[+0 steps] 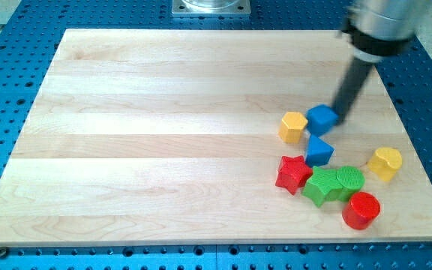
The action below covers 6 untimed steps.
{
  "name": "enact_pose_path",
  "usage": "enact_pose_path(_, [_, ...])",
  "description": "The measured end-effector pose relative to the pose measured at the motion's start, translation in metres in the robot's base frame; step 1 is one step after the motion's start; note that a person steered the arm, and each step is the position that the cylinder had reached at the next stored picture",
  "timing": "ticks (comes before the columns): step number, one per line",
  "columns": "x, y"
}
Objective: Separate the hexagon and the cube from each other
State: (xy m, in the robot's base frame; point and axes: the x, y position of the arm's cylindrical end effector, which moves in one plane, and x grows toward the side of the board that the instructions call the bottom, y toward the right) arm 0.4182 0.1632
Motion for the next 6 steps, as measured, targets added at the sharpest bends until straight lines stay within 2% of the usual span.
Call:
enact_pose_path(2, [0.064,0.021])
enact_pose_path(3, [0.064,-0.095])
enact_pose_path(4, [0.018,-0.142])
enact_pose_path(5, [-0.001,-0.117])
enact_pose_path(6, [0.054,-0.138])
